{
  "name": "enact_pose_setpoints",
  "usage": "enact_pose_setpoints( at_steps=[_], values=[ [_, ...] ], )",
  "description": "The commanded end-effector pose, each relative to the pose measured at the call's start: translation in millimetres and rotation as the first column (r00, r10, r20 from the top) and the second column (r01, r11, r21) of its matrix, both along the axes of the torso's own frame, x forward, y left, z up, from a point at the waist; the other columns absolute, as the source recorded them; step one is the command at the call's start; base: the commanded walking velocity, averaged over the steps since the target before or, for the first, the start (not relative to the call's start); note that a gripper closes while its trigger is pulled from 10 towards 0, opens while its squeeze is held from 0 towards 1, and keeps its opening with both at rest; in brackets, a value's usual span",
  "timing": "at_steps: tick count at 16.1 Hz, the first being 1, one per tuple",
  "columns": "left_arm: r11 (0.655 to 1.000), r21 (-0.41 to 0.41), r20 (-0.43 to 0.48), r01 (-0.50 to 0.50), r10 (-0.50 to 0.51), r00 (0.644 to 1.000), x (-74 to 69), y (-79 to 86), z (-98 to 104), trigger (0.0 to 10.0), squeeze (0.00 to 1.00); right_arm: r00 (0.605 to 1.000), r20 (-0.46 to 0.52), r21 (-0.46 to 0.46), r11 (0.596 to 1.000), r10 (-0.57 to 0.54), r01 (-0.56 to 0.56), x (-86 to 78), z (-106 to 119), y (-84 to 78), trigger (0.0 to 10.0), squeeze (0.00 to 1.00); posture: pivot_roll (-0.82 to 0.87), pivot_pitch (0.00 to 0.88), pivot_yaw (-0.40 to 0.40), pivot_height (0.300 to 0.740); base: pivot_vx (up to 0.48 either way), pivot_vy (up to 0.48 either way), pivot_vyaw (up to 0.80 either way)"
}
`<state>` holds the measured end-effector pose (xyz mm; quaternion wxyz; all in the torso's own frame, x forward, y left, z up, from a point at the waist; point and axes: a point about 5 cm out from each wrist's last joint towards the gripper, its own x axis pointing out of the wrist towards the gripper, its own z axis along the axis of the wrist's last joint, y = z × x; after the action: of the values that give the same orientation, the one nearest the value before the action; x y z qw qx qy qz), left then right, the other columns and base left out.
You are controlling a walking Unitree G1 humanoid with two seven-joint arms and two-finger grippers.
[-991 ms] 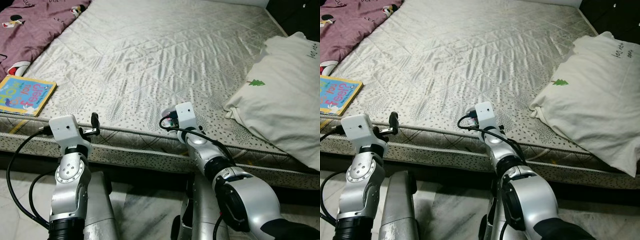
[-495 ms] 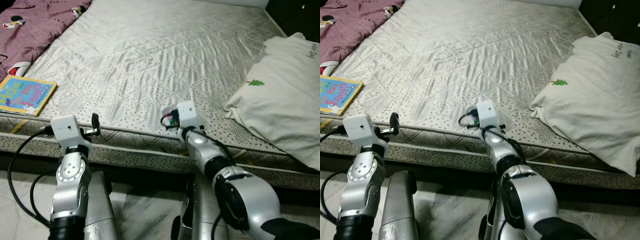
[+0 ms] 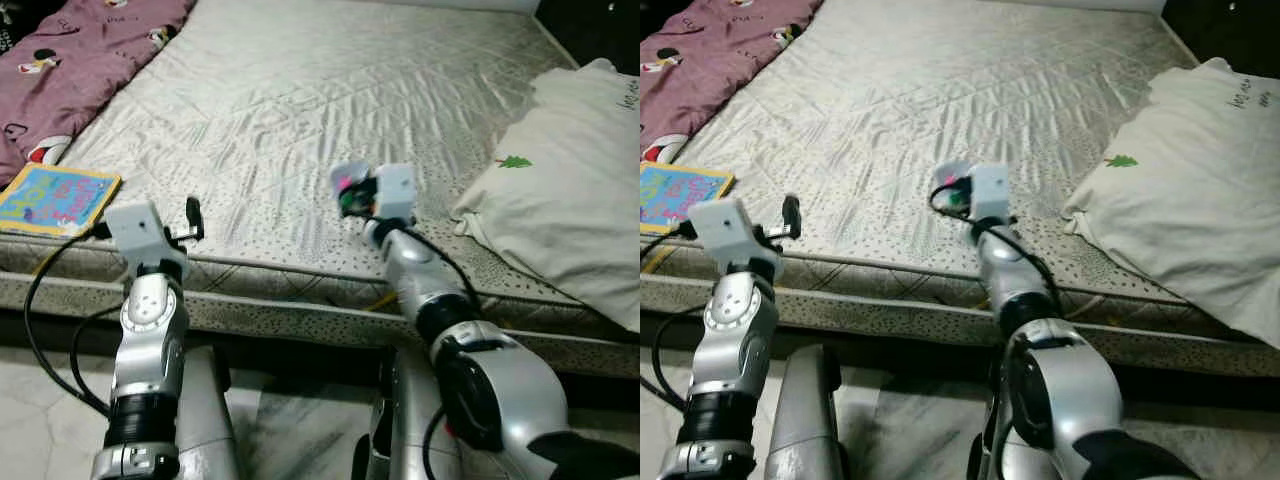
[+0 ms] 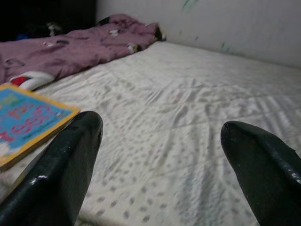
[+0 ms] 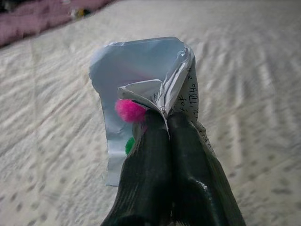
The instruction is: Clean up the room
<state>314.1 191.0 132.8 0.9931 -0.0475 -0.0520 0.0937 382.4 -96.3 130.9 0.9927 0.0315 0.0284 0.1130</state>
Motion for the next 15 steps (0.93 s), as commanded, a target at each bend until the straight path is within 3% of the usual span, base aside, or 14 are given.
enact_pose_setpoints(
  at_steps=[1,2,3,4,8,15],
  values=[
    [1.0,-0.007,0.01,-0.013,0.013,1.0,3.0,2.8,1.6,10.0,0.0,0.999,0.039,0.003,1.0,0.005,-0.006,-4.9,-3.8,-8.5,0.0,0.0,0.09,0.0,-0.03,0.489,0.0,0.0,0.0],
    [1.0,-0.021,0.018,-0.023,0.023,1.0,3.8,4.0,2.5,10.0,0.0,0.999,0.042,0.029,1.0,0.003,-0.004,-7.4,-6.5,-13.9,0.0,0.0,0.09,0.0,-0.037,0.489,0.0,0.0,0.0],
    [0.999,-0.022,0.021,-0.03,0.03,0.999,4.1,5.0,2.4,10.0,0.0,0.998,0.066,0.039,0.999,0.007,-0.009,-7.9,-3.6,-15.3,1.4,0.0,0.09,0.0,-0.038,0.489,0.0,0.0,0.0],
    [0.999,-0.025,0.026,-0.036,0.037,0.999,4.3,5.7,1.3,10.0,0.0,0.989,0.146,0.061,0.998,0.025,-0.035,-9.3,8.3,-13.3,10.0,0.0,0.08,0.0,-0.044,0.489,0.0,0.0,0.0],
    [0.999,-0.034,0.042,-0.004,0.005,0.999,0.6,1.9,3.1,10.0,0.0,0.97,0.24,0.044,0.998,0.04,-0.052,-14.1,22.1,-1.8,10.0,0.0,0.09,0.0,-0.029,0.493,0.0,0.0,0.0],
    [0.999,-0.04,0.037,-0.014,0.015,0.999,-7.4,4.5,-0.4,10.0,0.0,0.976,0.207,0.049,0.995,0.073,-0.085,-21.6,13.3,14.9,10.0,0.0,0.11,0.0,-0.031,0.565,0.0,0.0,0.0]
  ],
)
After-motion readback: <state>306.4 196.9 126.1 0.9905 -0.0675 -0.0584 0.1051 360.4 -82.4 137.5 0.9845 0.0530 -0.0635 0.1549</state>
